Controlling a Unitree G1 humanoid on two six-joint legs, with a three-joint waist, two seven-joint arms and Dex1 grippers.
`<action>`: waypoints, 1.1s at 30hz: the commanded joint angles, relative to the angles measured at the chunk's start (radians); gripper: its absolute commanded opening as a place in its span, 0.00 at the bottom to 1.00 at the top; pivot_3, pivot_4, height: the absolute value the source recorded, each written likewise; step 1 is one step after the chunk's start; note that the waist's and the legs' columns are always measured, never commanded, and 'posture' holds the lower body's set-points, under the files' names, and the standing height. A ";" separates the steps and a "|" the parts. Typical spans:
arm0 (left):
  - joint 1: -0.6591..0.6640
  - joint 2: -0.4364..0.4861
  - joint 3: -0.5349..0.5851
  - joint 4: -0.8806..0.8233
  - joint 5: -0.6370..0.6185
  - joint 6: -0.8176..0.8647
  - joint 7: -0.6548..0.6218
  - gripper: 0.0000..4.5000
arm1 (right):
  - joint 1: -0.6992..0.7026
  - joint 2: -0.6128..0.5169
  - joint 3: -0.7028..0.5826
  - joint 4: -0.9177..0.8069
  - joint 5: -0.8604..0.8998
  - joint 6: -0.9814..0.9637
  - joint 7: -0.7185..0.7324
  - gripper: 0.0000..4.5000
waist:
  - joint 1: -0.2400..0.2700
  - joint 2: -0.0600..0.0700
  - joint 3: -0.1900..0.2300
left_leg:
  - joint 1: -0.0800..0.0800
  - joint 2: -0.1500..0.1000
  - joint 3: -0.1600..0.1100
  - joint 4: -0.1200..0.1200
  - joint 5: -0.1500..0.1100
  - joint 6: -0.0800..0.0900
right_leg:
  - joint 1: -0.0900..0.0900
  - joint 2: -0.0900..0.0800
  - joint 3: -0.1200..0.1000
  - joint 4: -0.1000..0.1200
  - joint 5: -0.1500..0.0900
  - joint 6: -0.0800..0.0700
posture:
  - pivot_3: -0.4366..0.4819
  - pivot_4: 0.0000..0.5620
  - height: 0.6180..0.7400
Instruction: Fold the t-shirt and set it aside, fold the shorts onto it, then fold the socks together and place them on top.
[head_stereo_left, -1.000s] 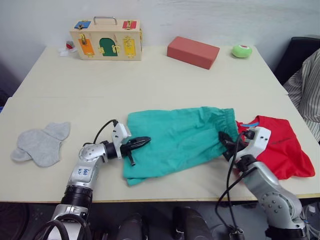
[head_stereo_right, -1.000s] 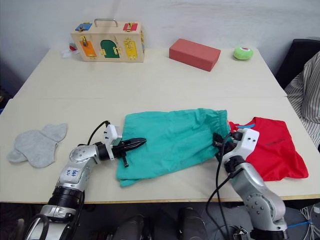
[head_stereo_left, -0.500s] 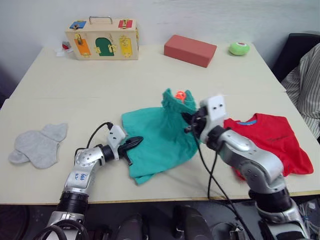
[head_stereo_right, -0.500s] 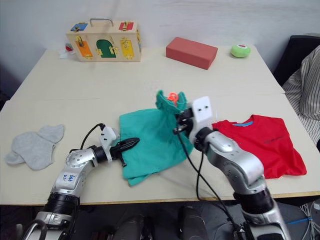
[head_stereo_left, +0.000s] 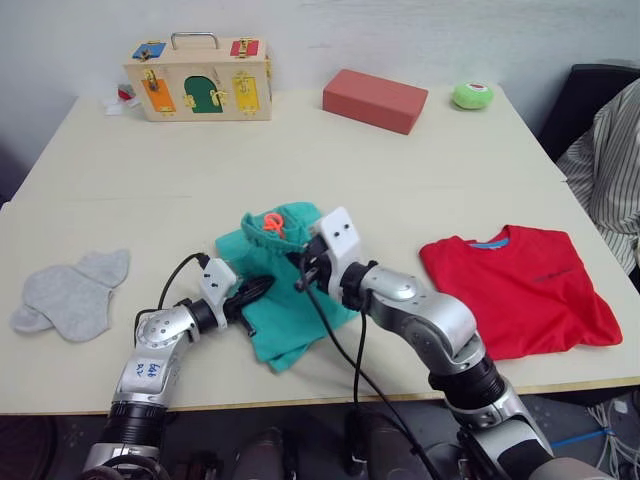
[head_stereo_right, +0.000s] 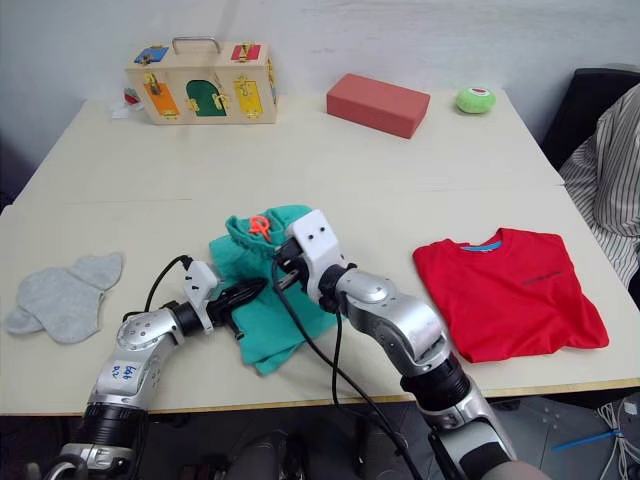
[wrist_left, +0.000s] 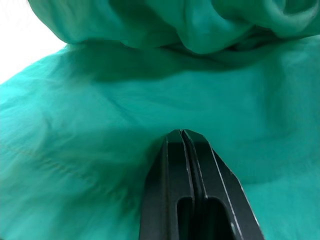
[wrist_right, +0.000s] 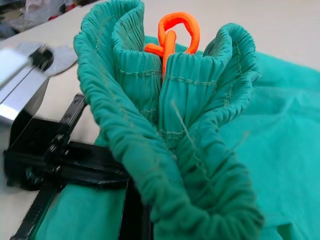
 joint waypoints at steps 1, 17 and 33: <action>0.043 0.001 0.019 0.022 -0.005 0.013 0.021 0.00 | -0.001 0.018 0.035 0.020 -0.043 -0.033 0.058 0.01 | -0.001 0.000 0.000 | 0.000 0.000 0.000 0.000 0.000 0.000 | 0.000 0.000 0.000 0.000 0.000 0.000 | 0.48 0.27 1.00; 0.248 0.183 0.200 -0.250 -0.271 0.190 -0.142 0.00 | -0.067 -0.218 -0.143 -0.010 0.343 0.162 0.791 0.90 | 0.002 -0.002 0.002 | -0.001 0.000 -0.002 0.000 -0.002 0.001 | 0.000 -0.001 -0.001 -0.002 0.000 0.000 | 0.48 0.27 1.00; 0.180 0.262 0.283 -0.503 -0.589 0.507 -0.124 0.00 | -0.033 -0.161 -0.180 0.536 -0.179 -0.650 0.745 0.12 | 0.025 -0.002 0.006 | -0.002 -0.003 -0.003 -0.001 -0.004 -0.008 | 0.000 -0.001 -0.002 -0.003 0.000 -0.001 | 0.48 0.27 1.00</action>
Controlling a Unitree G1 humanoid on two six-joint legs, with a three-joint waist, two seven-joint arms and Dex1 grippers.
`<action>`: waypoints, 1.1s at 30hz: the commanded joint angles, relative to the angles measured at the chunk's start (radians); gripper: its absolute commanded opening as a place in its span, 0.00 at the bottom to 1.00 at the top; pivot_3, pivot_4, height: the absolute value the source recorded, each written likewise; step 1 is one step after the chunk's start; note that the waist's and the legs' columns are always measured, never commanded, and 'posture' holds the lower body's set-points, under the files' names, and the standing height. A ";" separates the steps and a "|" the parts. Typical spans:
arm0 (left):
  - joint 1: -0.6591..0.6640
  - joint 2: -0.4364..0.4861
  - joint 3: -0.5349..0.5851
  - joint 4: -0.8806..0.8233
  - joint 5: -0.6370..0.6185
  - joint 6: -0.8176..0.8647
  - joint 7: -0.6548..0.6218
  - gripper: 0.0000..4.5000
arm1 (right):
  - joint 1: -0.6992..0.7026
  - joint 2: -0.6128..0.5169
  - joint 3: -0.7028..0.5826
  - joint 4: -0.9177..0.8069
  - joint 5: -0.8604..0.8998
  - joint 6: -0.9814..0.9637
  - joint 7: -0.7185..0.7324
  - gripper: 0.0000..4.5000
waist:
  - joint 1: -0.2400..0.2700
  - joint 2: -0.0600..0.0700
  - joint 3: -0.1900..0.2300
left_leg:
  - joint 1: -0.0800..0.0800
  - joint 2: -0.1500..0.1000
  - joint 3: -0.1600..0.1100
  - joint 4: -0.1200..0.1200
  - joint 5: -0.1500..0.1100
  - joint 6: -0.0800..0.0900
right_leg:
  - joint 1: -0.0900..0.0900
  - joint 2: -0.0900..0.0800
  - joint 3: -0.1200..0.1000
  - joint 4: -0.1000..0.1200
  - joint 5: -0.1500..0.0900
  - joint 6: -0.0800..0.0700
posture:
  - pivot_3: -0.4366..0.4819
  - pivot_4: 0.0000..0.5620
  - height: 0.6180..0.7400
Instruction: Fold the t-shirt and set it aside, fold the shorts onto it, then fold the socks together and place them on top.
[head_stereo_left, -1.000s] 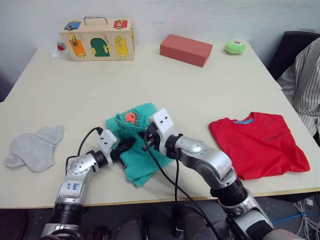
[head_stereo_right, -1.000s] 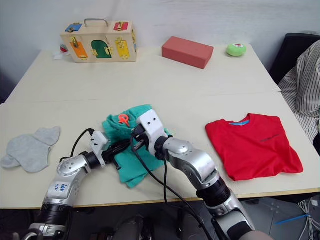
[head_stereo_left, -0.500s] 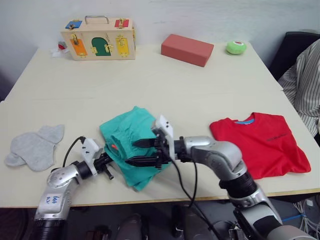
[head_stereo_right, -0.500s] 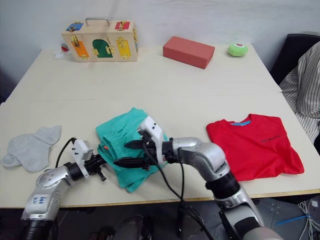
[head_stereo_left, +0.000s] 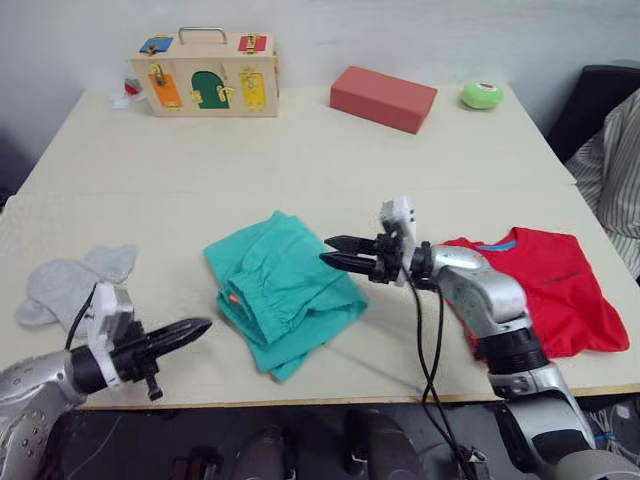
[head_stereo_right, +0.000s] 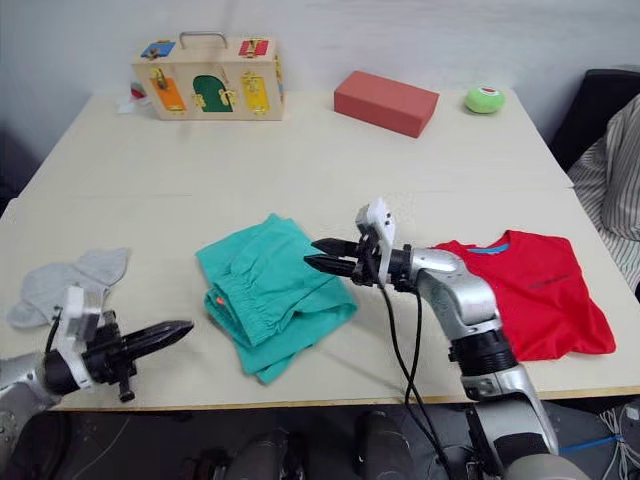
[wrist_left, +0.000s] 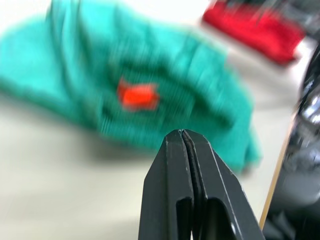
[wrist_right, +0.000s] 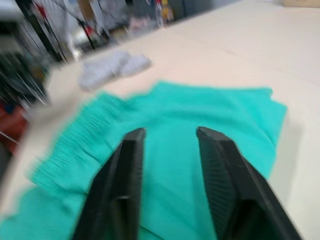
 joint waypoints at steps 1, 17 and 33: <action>-0.163 -0.058 -0.124 0.015 0.051 -0.018 0.075 0.00 | 0.008 0.035 0.035 0.087 -0.111 -0.184 -0.018 0.04 | 0.002 0.000 0.000 | 0.000 -0.001 0.001 0.000 0.001 0.001 | 0.000 0.000 0.000 0.001 0.000 0.000 | 0.48 0.27 1.00; -0.472 -0.262 -0.443 0.598 0.541 -0.407 0.149 0.00 | 0.276 -0.058 0.107 -0.289 -0.041 0.164 0.100 0.01 | 0.003 -0.003 -0.002 | 0.001 0.000 0.002 0.001 0.005 0.007 | 0.001 0.001 0.001 0.000 0.001 0.002 | 0.48 0.27 1.00; -0.313 -0.167 -0.342 0.480 0.419 -0.564 -0.154 0.00 | -0.225 -0.177 -0.069 0.039 0.233 0.898 -0.026 0.81 | -0.001 0.000 0.000 | -0.001 0.001 -0.002 0.001 0.005 0.007 | -0.001 -0.001 -0.003 0.001 0.001 -0.002 | 0.48 0.27 1.00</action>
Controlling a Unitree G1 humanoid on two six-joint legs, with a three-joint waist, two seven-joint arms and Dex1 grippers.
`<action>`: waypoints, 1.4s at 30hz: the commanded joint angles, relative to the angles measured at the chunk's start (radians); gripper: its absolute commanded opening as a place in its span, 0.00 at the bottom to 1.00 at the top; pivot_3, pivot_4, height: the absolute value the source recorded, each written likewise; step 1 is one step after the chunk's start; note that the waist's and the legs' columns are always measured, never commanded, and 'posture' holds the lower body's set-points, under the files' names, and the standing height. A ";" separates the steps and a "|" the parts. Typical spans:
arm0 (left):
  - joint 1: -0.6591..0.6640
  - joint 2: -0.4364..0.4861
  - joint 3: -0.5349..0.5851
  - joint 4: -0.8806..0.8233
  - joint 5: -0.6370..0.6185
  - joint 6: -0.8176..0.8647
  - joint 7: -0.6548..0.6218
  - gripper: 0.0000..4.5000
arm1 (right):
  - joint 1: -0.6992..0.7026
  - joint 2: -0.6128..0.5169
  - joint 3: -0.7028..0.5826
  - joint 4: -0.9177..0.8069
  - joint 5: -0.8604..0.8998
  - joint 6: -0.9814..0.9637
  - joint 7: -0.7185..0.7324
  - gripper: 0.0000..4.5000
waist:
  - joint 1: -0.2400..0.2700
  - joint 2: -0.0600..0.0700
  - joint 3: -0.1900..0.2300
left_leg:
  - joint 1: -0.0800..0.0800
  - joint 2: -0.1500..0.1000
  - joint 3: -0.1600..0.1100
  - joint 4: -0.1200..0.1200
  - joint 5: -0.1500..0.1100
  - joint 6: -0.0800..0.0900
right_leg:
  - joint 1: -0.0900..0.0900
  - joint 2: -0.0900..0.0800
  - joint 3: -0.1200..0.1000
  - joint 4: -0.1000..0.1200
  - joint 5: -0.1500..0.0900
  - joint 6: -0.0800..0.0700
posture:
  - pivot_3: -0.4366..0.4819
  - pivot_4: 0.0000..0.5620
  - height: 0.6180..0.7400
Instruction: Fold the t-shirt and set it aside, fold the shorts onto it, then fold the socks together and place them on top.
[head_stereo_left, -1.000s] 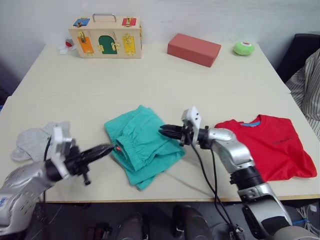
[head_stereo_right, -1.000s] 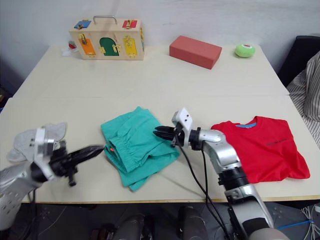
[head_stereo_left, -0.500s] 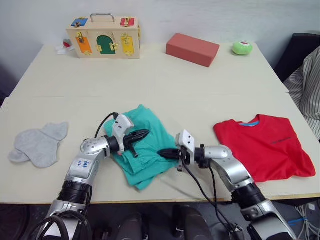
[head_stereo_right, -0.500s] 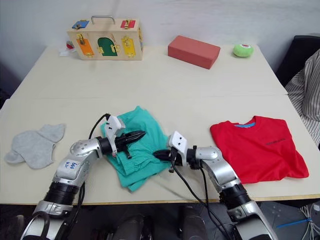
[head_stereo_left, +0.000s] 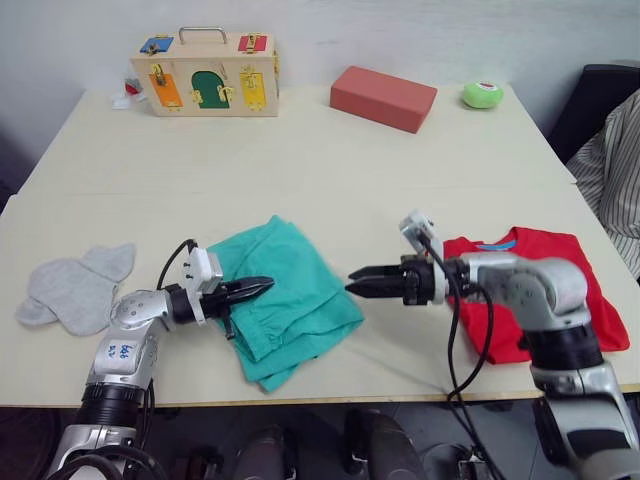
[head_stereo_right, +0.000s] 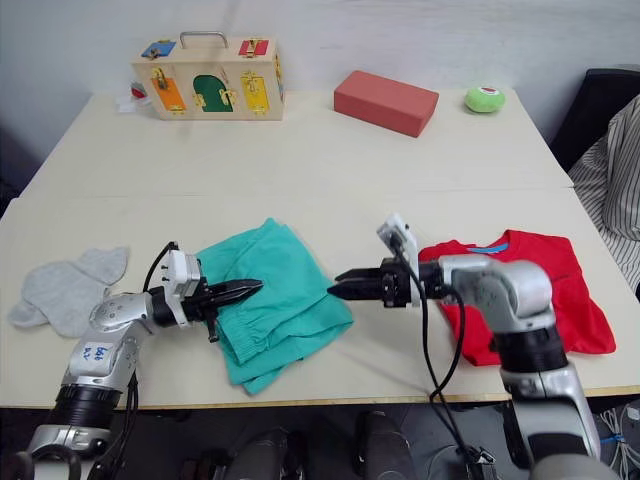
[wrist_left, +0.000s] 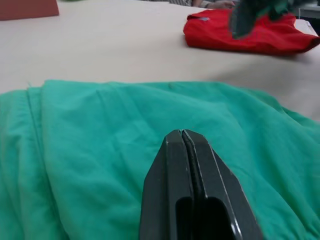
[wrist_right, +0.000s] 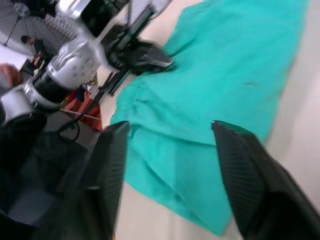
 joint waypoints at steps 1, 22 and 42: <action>0.041 -0.004 0.021 -0.046 0.006 -0.028 0.023 0.00 | -0.109 0.070 0.062 0.230 -0.107 -0.032 -0.059 0.89 | -0.003 0.000 0.000 | 0.000 0.000 0.000 0.000 0.000 0.000 | 0.000 0.000 0.000 0.000 0.000 0.000 | 0.48 0.27 1.00; 0.092 -0.025 0.030 0.047 0.037 -0.162 0.027 0.00 | -0.319 0.338 0.075 0.586 -0.235 -0.087 0.070 0.03 | -0.024 0.000 0.000 | -0.002 -0.001 0.001 0.000 0.002 0.001 | 0.001 0.001 0.000 0.003 0.001 0.001 | 0.48 0.27 1.00; 0.191 -0.055 0.022 -0.429 -0.258 0.226 0.086 0.92 | 0.161 -0.664 -0.380 -0.271 0.176 0.294 0.292 0.00 | 0.008 0.001 0.003 | -0.006 -0.002 -0.005 0.000 -0.003 0.003 | 0.002 0.000 -0.005 -0.009 0.001 0.002 | 0.48 0.27 1.00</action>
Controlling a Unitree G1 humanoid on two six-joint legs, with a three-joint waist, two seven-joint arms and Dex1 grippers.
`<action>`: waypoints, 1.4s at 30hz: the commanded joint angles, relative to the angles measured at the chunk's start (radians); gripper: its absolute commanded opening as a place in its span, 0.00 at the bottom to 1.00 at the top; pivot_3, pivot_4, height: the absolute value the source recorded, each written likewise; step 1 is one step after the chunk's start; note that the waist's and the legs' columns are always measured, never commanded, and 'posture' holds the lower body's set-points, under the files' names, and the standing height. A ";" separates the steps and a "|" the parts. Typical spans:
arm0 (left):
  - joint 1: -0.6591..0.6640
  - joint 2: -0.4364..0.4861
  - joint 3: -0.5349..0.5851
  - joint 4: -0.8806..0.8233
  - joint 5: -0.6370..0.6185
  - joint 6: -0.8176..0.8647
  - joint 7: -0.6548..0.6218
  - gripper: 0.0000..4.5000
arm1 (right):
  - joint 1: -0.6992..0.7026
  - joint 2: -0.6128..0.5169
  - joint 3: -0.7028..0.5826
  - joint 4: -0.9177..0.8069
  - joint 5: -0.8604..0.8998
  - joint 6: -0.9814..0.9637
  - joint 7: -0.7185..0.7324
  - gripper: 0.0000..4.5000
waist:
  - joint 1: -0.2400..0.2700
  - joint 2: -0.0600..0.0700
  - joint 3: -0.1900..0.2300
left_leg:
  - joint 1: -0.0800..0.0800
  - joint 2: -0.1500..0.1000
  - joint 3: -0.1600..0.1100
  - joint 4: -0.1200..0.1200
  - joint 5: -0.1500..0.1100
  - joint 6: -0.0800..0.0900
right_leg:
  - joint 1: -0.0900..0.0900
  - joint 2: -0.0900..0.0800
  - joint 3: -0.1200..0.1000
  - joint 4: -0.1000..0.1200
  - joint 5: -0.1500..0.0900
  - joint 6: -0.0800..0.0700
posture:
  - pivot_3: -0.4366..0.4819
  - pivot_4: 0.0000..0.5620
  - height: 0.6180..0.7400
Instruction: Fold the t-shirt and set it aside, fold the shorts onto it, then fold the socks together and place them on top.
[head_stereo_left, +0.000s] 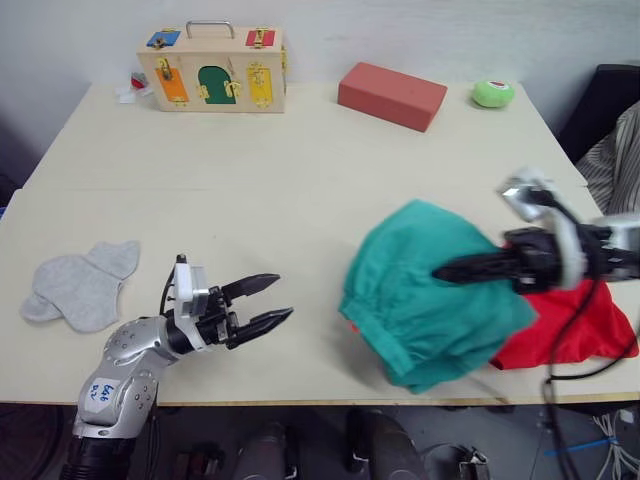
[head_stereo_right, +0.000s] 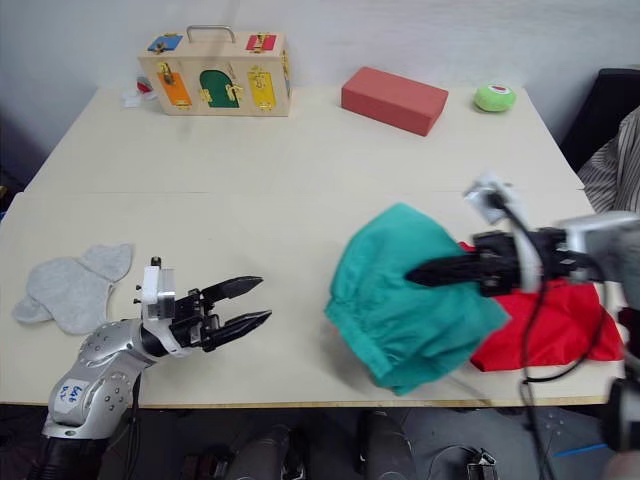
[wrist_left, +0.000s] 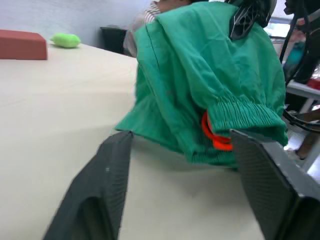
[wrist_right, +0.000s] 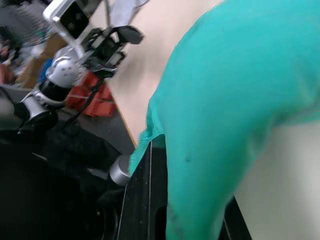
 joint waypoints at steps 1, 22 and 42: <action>-0.020 -0.015 -0.021 0.004 -0.006 0.010 -0.007 0.99 | 0.149 -0.179 -0.086 0.056 -0.065 -0.169 0.091 0.00 | 0.001 -0.001 0.000 | 0.000 0.000 0.000 0.000 0.000 0.000 | 0.000 0.000 0.000 0.000 0.000 0.000 | 0.48 0.27 1.00; -0.043 0.047 0.002 -0.013 -0.014 0.085 -0.021 0.99 | 0.305 -0.130 0.023 0.837 -0.503 -1.076 0.146 0.00 | 0.000 0.001 0.001 | 0.003 -0.001 0.004 0.002 0.005 -0.002 | 0.001 0.001 0.003 0.004 0.001 0.001 | 0.48 0.27 1.00; -0.027 0.085 0.036 0.015 0.002 0.059 -0.051 0.99 | 0.364 -0.199 -0.168 0.548 -0.334 -0.837 0.235 0.00 | 0.000 0.005 0.002 | 0.006 -0.001 0.004 0.001 0.007 -0.002 | 0.002 0.001 0.005 0.006 0.001 0.001 | 0.48 0.27 1.00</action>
